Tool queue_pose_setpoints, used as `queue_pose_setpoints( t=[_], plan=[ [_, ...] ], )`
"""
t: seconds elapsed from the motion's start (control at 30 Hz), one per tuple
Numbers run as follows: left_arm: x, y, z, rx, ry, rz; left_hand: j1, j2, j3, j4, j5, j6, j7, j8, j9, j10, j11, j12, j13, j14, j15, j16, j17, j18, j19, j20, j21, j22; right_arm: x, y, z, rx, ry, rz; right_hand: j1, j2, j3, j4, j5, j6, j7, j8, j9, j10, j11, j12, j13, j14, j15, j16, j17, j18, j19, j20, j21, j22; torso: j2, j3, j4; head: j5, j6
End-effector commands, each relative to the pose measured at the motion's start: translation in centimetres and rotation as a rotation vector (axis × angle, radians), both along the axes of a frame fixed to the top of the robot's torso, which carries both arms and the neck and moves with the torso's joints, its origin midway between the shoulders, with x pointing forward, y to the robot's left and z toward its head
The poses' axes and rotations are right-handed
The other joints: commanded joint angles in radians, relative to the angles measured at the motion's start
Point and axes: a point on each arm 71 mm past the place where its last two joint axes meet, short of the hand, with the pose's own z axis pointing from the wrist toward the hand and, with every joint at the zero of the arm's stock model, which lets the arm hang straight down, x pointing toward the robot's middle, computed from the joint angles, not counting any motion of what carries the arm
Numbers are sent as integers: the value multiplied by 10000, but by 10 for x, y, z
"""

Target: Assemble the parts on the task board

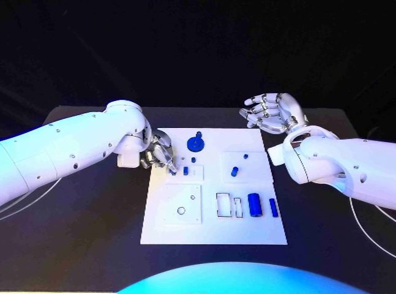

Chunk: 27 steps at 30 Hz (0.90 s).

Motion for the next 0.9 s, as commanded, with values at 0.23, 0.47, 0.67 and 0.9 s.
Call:
queue_pose_setpoints(
  t=[0.23, 0.47, 0.67, 0.9],
  plan=[
    [-1, -2, -1, 112, 34, -170, -30, 74, 2067, -2120, 72, 170, -83, -38, 2, 73, -8, 49, 0, 875, -75, 45, 2089, -26, 79, -19, 65, 6, 0, 1, 0, 238, -77, 82, -13, -61, 66, -15, 7, -33, 108, 0, -44, 35, 115, -346, -677, -135, 127, -576, -440, 126, -209, 134, -37, -871, -3, -4, 2, -14, -27],
    [-2, -1, -2, 166, 76, -229, -30, 72, 2064, -2124, 74, 176, -84, -42, 0, 76, -9, 50, 1, 886, -76, 58, 2122, -30, 88, -19, 73, 21, 0, 1, 0, 264, -31, 103, -17, -51, 68, -11, 6, -54, 135, -7, -58, 22, 156, -439, -880, -184, 161, -740, -583, 126, -281, 174, -40, -1149, -5, 1, 10, -19, -43],
    [-2, -1, -2, 180, 93, -251, -29, 67, 2060, -2130, 75, 181, -85, -46, -2, 79, -10, 53, 5, 887, -76, 59, 2126, -32, 95, -20, 79, 31, 1, 1, 0, 285, 16, 102, -20, -48, 65, -11, 5, -62, 143, -10, -62, 24, 165, -461, -943, -197, 174, -790, -628, 126, -303, 187, -40, -1241, -6, 0, 5, -20, -46],
    [-2, -1, -2, 190, 21, -244, -27, 62, 2056, -2136, 75, 188, -87, -52, -5, 76, -11, 47, -8, 886, -77, 57, 2121, -28, 80, -21, 70, 12, 1, 0, -1, 294, 55, 104, -25, -51, 58, -11, 2, -70, 151, -12, -67, 24, 173, -477, -993, -210, 185, -830, -665, 126, -324, 199, -40, -1316, -4, 5, 4, -23, -51]
  ],
)
